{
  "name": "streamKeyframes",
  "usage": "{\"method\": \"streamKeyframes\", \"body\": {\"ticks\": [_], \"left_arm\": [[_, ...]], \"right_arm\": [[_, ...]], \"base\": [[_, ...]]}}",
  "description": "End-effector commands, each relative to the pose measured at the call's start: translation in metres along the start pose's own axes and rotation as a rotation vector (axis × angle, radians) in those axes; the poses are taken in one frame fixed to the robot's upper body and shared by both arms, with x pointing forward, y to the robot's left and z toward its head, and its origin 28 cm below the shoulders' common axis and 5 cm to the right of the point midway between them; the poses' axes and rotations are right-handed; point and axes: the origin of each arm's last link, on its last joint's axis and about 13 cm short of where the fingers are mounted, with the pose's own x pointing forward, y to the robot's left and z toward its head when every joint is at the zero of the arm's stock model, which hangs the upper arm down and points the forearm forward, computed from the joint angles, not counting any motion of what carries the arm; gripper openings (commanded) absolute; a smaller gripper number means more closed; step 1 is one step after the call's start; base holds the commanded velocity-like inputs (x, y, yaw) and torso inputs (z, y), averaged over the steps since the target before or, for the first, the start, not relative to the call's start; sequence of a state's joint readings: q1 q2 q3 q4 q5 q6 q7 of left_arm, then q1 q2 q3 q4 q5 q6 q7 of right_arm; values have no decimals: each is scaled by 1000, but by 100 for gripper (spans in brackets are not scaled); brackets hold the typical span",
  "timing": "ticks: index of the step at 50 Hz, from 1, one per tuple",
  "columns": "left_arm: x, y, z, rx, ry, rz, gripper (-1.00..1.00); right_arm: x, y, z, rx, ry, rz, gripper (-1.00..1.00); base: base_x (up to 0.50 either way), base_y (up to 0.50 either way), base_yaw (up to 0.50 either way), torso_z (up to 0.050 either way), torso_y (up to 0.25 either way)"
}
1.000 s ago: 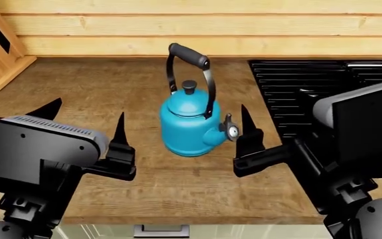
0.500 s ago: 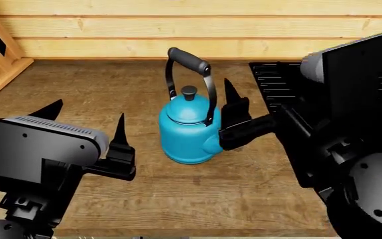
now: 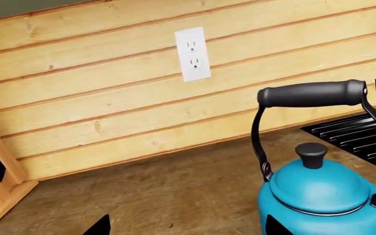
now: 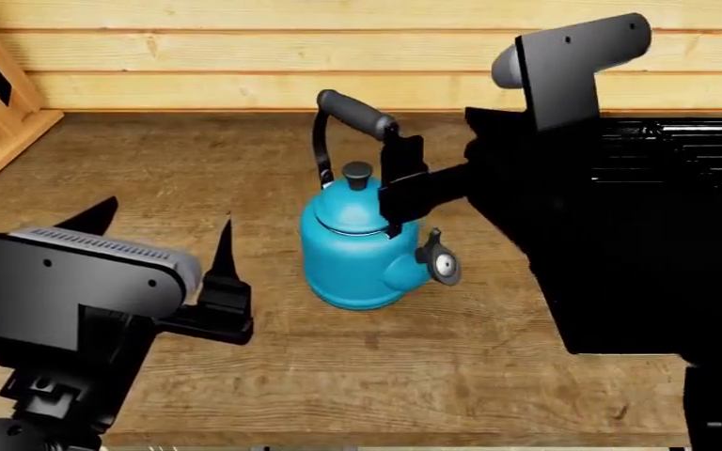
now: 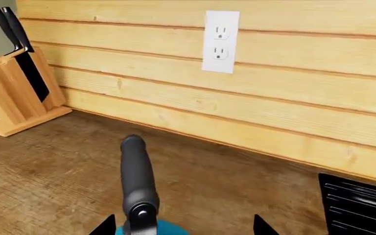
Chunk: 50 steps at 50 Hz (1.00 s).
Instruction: Pick the kettle from the counter and place it on a stove burner. Then turn the burner on.
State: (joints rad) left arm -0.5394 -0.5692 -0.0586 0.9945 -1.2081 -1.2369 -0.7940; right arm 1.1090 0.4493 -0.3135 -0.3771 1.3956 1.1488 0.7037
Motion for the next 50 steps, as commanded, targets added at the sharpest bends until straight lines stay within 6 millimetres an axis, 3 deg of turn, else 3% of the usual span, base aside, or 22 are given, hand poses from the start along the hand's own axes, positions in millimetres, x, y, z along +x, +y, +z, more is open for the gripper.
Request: {"method": "streamKeyframes", "body": {"ticks": [1, 19, 31, 32, 50], "left_arm": [[2, -1, -6, -9, 8, -3, 100], [5, 0, -10, -7, 25, -4, 100], [4, 1, -11, -13, 32, 1, 100], [4, 1, -12, -14, 32, 1, 100], [5, 0, -14, -25, 28, 0, 100]], "right_arm": [[25, -3, -9, 19, 42, 81, 100], [46, -14, -17, 8, 89, 107, 100], [46, -10, -20, -33, 98, 174, 100], [45, -11, -20, -37, 92, 175, -100], [41, -7, -10, -64, -19, 180, -100]], "base": [[0, 0, 0, 0, 0], [0, 0, 0, 0, 0], [0, 0, 0, 0, 0], [0, 0, 0, 0, 0], [0, 0, 0, 0, 1]]}}
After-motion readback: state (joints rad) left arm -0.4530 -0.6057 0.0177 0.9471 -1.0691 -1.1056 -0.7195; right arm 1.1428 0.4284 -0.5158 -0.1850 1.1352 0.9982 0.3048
